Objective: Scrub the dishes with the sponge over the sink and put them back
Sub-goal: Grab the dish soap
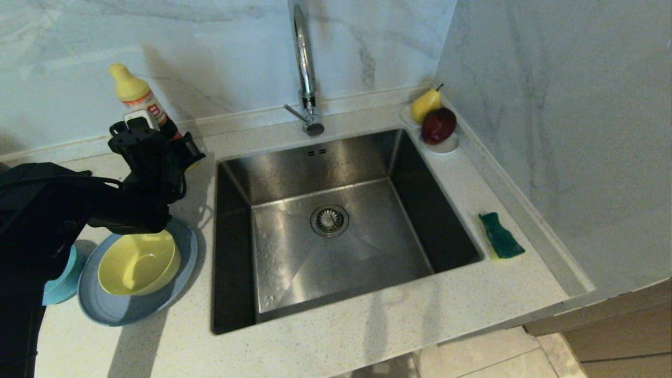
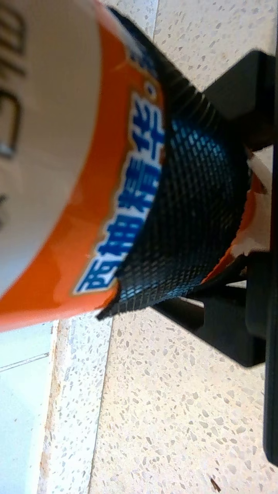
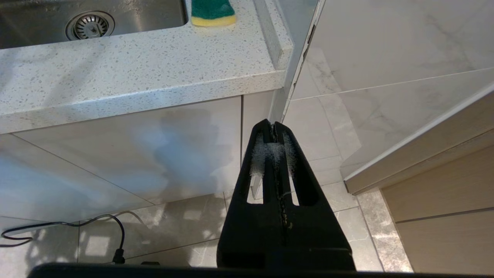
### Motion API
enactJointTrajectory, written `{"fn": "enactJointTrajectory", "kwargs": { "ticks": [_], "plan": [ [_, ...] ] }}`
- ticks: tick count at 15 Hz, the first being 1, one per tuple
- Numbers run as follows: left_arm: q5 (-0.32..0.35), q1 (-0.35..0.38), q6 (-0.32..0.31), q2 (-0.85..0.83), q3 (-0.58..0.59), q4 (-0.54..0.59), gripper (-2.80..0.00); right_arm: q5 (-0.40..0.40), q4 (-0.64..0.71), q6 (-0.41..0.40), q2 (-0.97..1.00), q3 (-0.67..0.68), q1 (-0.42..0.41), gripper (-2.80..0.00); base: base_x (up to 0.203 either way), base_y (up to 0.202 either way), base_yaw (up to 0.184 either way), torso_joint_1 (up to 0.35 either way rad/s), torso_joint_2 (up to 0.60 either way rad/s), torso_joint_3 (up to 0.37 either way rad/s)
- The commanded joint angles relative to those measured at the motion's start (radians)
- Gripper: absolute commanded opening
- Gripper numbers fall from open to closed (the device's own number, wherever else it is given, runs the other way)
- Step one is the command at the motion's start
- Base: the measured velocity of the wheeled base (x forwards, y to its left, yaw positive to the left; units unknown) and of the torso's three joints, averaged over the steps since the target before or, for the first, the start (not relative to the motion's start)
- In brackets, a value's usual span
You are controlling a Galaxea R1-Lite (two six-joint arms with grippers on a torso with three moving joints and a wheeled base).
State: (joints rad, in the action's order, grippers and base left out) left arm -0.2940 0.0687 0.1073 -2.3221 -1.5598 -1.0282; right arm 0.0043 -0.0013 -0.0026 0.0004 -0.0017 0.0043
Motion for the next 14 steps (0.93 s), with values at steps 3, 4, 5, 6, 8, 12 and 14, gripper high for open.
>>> {"fn": "enactJointTrajectory", "kwargs": {
  "ticks": [3, 4, 5, 6, 8, 12, 14],
  "plan": [
    [-0.014, 0.002, 0.001, 0.000, -0.027, -0.001, -2.80, 0.000, 0.000, -0.001, 0.000, 0.000, 0.000, -2.80, 0.000, 0.000, 0.000, 0.000, 0.00, 0.000],
    [-0.016, 0.002, 0.002, 0.005, -0.028, -0.001, -2.80, 0.000, 0.000, -0.001, 0.000, 0.000, 0.000, -2.80, 0.000, 0.000, 0.000, 0.000, 0.00, 0.000],
    [-0.036, 0.000, 0.002, 0.012, -0.027, -0.001, -2.80, 0.000, 0.000, -0.001, 0.000, 0.000, 0.000, -2.80, 0.000, 0.000, 0.000, 0.000, 0.00, 0.000],
    [-0.058, 0.000, 0.001, 0.029, -0.029, -0.001, -2.80, 0.000, 0.000, -0.001, 0.000, 0.000, 0.000, -2.80, 0.000, 0.000, 0.000, 0.000, 0.00, 0.000],
    [-0.073, 0.000, 0.009, 0.082, -0.020, 0.009, -2.80, 0.000, 0.000, -0.001, 0.000, 0.000, 0.000, -2.80, 0.000, 0.000, 0.000, 0.000, 0.00, 0.000],
    [-0.078, -0.003, 0.013, 0.227, 0.040, 0.039, -2.80, 0.000, 0.000, -0.001, 0.000, 0.000, 0.000, -2.80, 0.000, 0.000, 0.000, 0.000, 0.00, 0.000],
    [-0.078, -0.018, 0.013, 0.334, 0.106, 0.060, -2.80, 0.000, 0.000, -0.001, 0.000, 0.000, 0.000, -2.80, 0.000, 0.000, 0.000, 0.000, 0.00, 0.000]
  ]
}}
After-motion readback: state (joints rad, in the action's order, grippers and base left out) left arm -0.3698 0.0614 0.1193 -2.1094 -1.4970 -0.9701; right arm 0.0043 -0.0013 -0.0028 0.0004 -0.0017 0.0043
